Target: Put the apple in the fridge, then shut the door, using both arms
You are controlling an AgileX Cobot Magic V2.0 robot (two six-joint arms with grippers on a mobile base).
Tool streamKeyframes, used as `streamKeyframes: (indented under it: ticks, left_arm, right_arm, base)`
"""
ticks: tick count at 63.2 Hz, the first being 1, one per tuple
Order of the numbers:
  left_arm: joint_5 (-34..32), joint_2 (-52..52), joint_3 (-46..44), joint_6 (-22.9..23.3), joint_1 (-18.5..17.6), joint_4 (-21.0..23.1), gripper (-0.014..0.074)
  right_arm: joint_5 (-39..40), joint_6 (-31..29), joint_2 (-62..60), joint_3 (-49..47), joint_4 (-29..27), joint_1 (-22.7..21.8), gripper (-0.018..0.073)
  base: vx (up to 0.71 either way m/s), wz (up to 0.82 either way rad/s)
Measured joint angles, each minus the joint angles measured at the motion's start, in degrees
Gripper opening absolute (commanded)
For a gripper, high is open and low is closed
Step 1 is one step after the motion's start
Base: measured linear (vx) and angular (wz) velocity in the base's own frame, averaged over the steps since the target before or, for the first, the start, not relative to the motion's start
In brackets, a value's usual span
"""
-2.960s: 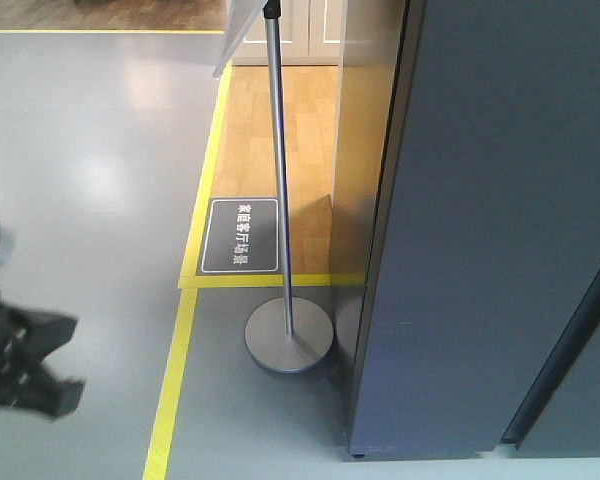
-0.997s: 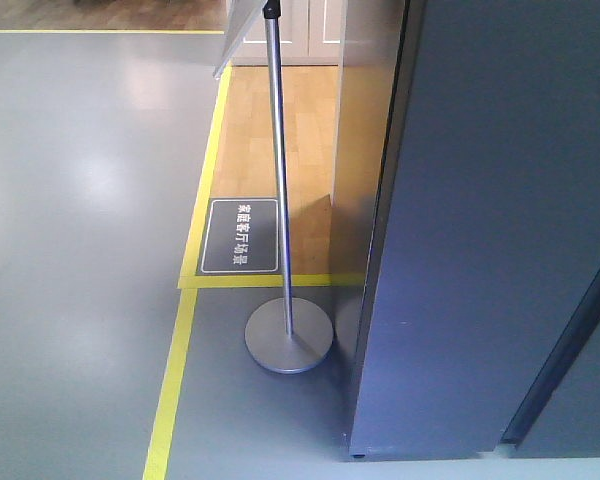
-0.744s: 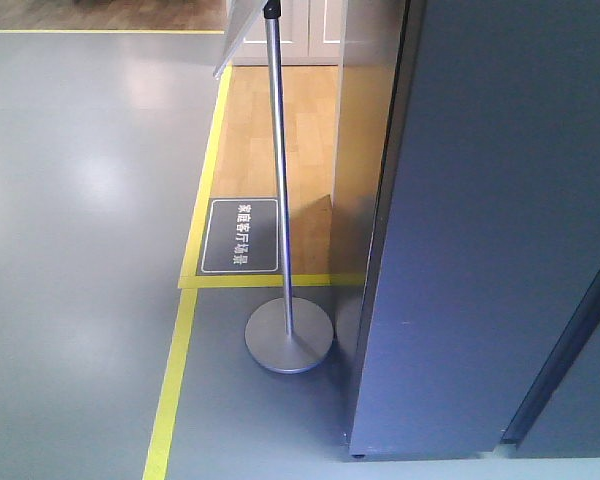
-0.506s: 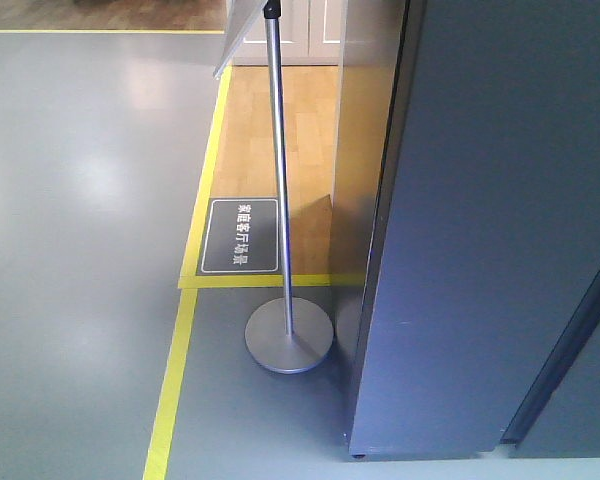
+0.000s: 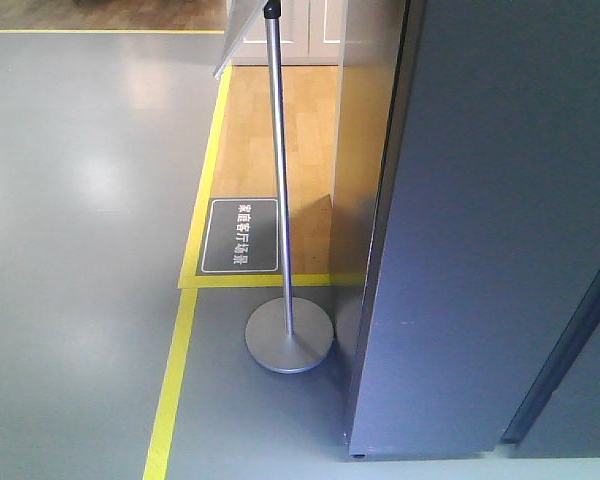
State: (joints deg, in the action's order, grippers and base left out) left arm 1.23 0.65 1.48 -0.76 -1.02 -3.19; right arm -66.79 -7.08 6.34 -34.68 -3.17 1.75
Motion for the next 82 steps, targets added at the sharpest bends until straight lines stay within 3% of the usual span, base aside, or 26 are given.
streamKeyframes:
  ticks: [18,49,58,82]
  left_arm:
    - [0.0,0.0,0.0,0.0,0.0,0.0,-0.0006]
    - [0.01,0.0,0.0,0.0,0.0,0.0,-0.0006]
    - [0.02,0.0,0.0,0.0,0.0,0.0,-0.0006]
    - [0.02,0.0,0.0,0.0,0.0,0.0,-0.0006]
  right_arm:
    - [21.5,-0.08,-1.28,1.38,0.27,0.0,-0.0004]
    - [64.61,-0.08,-7.09,35.35,0.38,0.0,-0.0004]
    - [68.96,-0.08,-7.09,36.16,0.27,0.0,-0.0004]
    - [69.12,-0.08,-7.09,36.16,0.22,0.0,-0.0004]
  base:
    - [0.0,0.0]
    - [0.0,0.0]
    - [0.0,0.0]
    - [0.0,0.0]
